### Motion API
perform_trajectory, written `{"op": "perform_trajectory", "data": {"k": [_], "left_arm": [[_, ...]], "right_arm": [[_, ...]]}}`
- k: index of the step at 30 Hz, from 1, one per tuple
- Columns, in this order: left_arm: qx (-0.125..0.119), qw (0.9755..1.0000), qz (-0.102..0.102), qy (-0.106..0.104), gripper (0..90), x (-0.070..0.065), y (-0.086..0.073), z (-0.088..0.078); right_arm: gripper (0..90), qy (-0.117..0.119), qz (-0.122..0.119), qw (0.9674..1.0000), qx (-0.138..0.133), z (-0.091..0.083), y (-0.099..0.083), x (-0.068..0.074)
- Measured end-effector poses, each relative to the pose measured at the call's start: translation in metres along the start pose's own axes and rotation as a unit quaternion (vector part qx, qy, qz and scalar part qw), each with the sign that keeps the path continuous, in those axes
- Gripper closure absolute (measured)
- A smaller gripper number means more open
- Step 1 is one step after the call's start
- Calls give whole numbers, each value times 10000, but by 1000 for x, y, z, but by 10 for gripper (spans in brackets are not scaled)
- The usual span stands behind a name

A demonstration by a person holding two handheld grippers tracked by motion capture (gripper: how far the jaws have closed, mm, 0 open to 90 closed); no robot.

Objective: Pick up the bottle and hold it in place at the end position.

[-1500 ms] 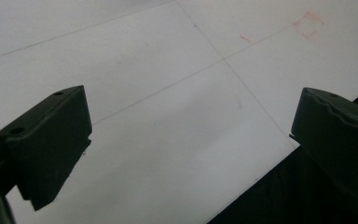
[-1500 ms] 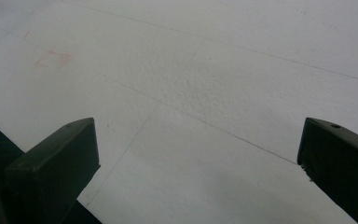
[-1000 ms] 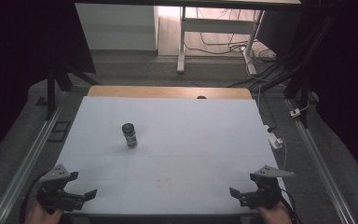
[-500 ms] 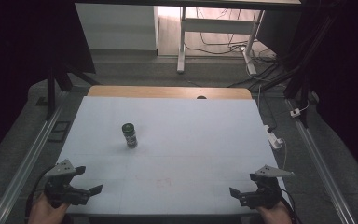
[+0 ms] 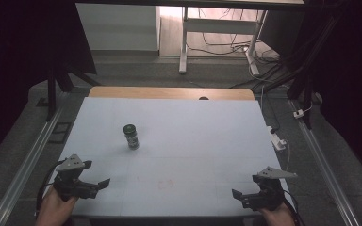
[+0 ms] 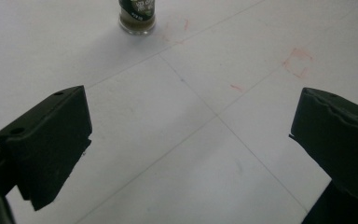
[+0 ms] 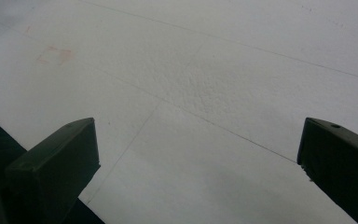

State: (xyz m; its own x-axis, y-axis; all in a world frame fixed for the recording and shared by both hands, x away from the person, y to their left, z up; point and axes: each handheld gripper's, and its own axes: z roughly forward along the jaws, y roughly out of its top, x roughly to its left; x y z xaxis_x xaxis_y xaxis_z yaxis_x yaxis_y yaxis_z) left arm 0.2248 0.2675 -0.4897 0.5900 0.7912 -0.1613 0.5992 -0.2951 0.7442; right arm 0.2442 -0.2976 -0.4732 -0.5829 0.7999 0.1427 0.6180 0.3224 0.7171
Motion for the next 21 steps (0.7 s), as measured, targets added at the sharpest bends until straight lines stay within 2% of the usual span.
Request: {"op": "perform_trajectory", "data": {"k": [5,21], "left_arm": [[3,10000,-35,-15,0,2,6,6],[160,9998,94,75,0,9,28,29]], "right_arm": [[0,0,2,10000,5,0,0,0],[0,3,-15,10000,12,0,0,0]]}}
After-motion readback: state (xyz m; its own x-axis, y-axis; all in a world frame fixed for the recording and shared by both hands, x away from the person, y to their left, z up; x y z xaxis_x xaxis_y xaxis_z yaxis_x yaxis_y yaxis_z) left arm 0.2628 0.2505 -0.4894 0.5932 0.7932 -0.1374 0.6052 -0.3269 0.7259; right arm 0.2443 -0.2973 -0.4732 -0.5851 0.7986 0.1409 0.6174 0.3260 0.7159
